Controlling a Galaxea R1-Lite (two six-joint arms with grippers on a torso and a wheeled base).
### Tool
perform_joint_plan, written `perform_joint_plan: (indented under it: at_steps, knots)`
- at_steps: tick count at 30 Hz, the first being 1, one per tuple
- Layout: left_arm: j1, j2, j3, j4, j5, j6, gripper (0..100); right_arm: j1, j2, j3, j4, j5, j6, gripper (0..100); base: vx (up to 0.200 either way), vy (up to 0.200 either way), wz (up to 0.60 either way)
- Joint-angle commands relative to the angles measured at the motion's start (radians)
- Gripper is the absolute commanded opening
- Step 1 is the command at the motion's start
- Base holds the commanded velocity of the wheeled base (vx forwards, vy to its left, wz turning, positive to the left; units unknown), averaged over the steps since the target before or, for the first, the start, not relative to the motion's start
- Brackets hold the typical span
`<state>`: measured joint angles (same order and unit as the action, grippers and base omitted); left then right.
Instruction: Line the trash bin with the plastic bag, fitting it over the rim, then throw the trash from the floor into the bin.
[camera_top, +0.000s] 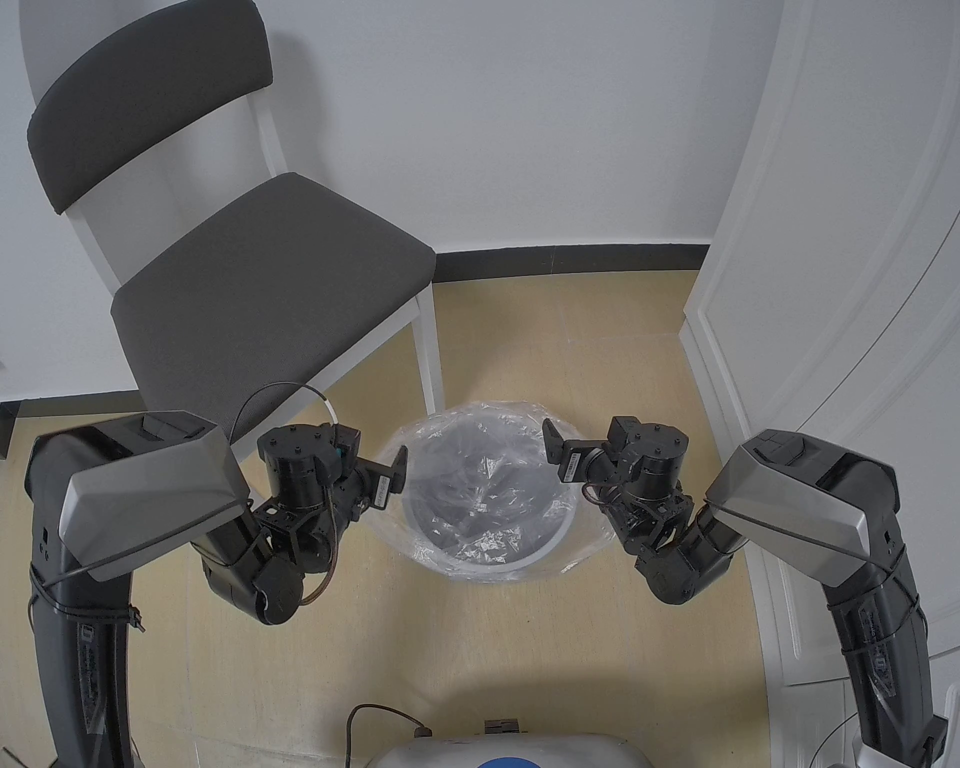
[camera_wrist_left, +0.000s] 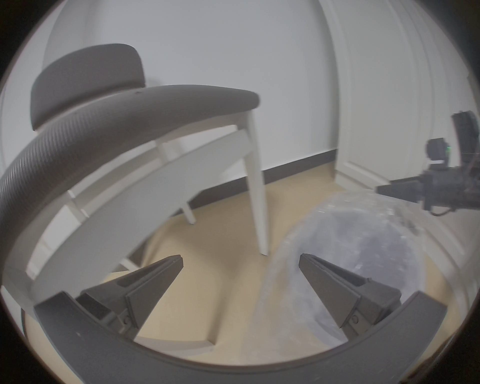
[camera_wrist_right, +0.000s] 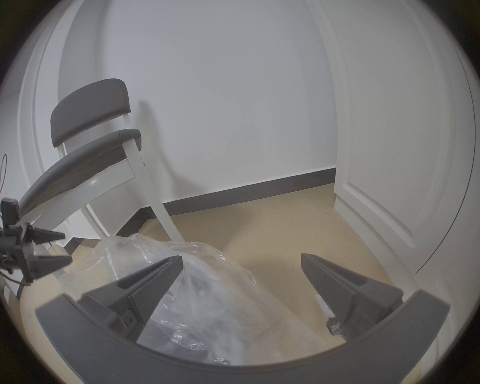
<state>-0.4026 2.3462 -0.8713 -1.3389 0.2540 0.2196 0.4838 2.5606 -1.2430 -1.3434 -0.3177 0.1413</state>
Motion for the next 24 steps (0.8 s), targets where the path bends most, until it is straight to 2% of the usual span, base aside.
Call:
perform_joint_plan:
  at_steps: [1,7,12,16,19,24]
  knots:
    - [0.008,0.058,-0.097,0.007,0.12,0.034,100,-0.008,0.036,-0.029,0.0,-0.014,0.0,100,0.0,0.0,0.0]
    - [0.01,0.09,-0.121,0.009,0.12,0.037,100,-0.017,0.036,-0.039,-0.002,-0.014,0.0,100,0.0,0.0,0.0]
    - [0.013,0.148,-0.193,0.007,0.122,0.034,100,-0.024,0.069,-0.105,-0.011,-0.018,0.003,100,0.0,0.0,0.0]
    - [0.016,0.179,-0.245,0.006,0.131,0.032,100,-0.024,0.104,-0.161,-0.01,-0.057,0.003,100,0.0,0.0,0.0]
    - [0.027,0.208,-0.291,0.006,0.156,0.035,100,-0.028,0.141,-0.219,-0.01,-0.066,0.003,100,0.0,0.0,0.0]
    - [0.036,0.231,-0.374,0.006,0.246,0.038,100,-0.045,0.159,-0.302,-0.02,-0.081,0.017,100,0.0,0.0,0.0]
